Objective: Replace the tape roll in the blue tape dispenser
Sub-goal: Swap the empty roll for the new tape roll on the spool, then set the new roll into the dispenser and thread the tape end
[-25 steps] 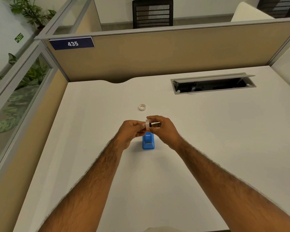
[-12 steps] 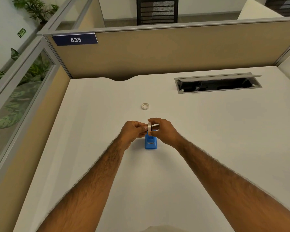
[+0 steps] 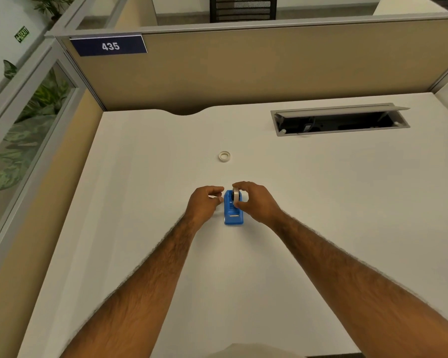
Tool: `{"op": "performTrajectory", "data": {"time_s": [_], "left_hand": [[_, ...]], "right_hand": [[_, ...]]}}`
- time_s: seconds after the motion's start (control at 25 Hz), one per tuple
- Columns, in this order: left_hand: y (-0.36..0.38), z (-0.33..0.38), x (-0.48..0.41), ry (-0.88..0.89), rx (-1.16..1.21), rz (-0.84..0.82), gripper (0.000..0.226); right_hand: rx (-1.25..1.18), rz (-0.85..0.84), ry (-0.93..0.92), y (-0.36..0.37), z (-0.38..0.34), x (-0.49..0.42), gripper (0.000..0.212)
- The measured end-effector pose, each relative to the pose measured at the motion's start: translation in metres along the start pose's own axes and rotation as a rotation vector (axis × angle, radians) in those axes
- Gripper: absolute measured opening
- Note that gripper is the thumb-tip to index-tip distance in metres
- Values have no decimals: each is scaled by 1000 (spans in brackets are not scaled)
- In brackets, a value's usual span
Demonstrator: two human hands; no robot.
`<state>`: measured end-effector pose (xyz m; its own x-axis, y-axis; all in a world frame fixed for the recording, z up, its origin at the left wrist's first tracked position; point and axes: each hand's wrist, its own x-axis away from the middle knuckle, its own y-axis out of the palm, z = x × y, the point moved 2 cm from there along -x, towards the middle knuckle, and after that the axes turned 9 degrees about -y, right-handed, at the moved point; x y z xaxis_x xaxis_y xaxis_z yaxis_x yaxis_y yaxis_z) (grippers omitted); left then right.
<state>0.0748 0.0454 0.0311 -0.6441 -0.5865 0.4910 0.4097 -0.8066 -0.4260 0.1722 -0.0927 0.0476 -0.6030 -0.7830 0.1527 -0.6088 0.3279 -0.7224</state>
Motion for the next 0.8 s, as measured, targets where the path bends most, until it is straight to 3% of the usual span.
{"op": "performTrajectory", "data": {"time_s": [0.28, 0.8], "left_hand": [[7, -14, -3, -49, 16, -77, 43], [8, -9, -2, -32, 15, -41, 46]], "right_hand": [[-14, 4, -4, 6, -1, -3, 51], [-26, -1, 11, 16, 10, -6, 53]]}}
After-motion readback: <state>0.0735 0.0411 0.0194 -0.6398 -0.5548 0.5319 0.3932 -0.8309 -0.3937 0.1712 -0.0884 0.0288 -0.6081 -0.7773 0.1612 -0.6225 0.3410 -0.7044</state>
